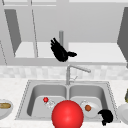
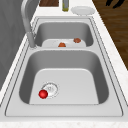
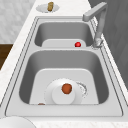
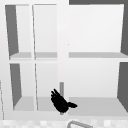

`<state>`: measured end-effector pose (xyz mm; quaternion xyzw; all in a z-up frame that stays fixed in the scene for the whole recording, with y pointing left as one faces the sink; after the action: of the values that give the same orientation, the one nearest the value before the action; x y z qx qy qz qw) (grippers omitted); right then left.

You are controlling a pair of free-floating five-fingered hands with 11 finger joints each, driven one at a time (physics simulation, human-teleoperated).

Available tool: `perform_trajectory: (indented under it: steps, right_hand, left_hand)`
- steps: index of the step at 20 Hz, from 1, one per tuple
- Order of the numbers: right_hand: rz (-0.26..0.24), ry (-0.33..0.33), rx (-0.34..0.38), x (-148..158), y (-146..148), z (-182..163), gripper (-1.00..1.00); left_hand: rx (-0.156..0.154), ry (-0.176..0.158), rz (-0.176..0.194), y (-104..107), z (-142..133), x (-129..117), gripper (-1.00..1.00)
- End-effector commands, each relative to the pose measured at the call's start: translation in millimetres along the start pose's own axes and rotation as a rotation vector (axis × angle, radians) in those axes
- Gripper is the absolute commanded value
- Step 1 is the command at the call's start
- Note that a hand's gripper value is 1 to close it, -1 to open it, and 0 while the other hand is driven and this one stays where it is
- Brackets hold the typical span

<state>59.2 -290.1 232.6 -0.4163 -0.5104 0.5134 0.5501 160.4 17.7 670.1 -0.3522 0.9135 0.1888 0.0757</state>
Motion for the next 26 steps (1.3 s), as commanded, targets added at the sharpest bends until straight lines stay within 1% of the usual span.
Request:
perform_trajectory:
  steps: [1, 3, 5, 8, 10, 13, 16, 19, 20, 22, 23, 24, 25, 26]
  right_hand:
    - [0.000, 0.000, 0.000, 0, 0, 0, 0.00]
    - [0.000, 0.000, 0.000, 0, 0, 0, 0.00]
    - [0.000, 0.000, 0.000, 0, 0, 0, 0.00]
    - [0.000, 0.000, 0.000, 0, 0, 0, 0.00]
    - [0.000, 0.000, 0.000, 0, 0, 0, 0.00]
    - [0.000, 0.000, 0.000, 0, 0, 0, 0.00]
    - [0.000, 0.000, 0.000, 0, 0, 0, 0.00]
    - [0.000, 0.000, 0.000, 0, 0, 0, 0.00]
    - [0.000, 0.000, 0.000, 0, 0, 0, 0.00]
    - [0.000, 0.000, 0.000, 0, 0, 0, 0.00]
    - [0.000, 0.000, 0.000, 0, 0, 0, 0.00]
    - [0.000, 0.000, 0.000, 0, 0, 0, 0.00]
    - [0.000, 0.000, 0.000, 0, 0, 0, 0.00]
    - [0.000, 0.000, 0.000, 0, 0, 0, 0.00]
  left_hand:
    - [0.024, 0.070, -0.066, -20, 19, -1, -1.00]
    - [0.025, 0.090, -0.072, -28, 27, -2, -1.00]
    - [0.035, 0.116, -0.073, -33, 32, -2, -1.00]
    - [0.064, 0.176, -0.061, -36, 31, -2, -1.00]
    - [0.070, 0.206, -0.050, -39, 29, -1, -1.00]
    - [0.072, 0.252, -0.049, -42, 30, -1, -1.00]
    - [0.078, 0.282, -0.050, -48, 32, -3, -1.00]
    - [0.065, 0.249, -0.057, -58, 37, -14, -1.00]
    - [0.071, 0.246, -0.059, -59, 38, -16, -1.00]
    - [0.084, 0.226, -0.027, -52, 41, -18, -1.00]
    - [0.095, 0.218, -0.025, -48, 42, -19, -1.00]
    - [0.091, 0.214, -0.014, -46, 44, -23, -1.00]
    - [0.073, 0.211, -0.001, -46, 45, -25, -1.00]
    - [0.055, 0.197, -0.001, -55, 46, -28, -1.00]
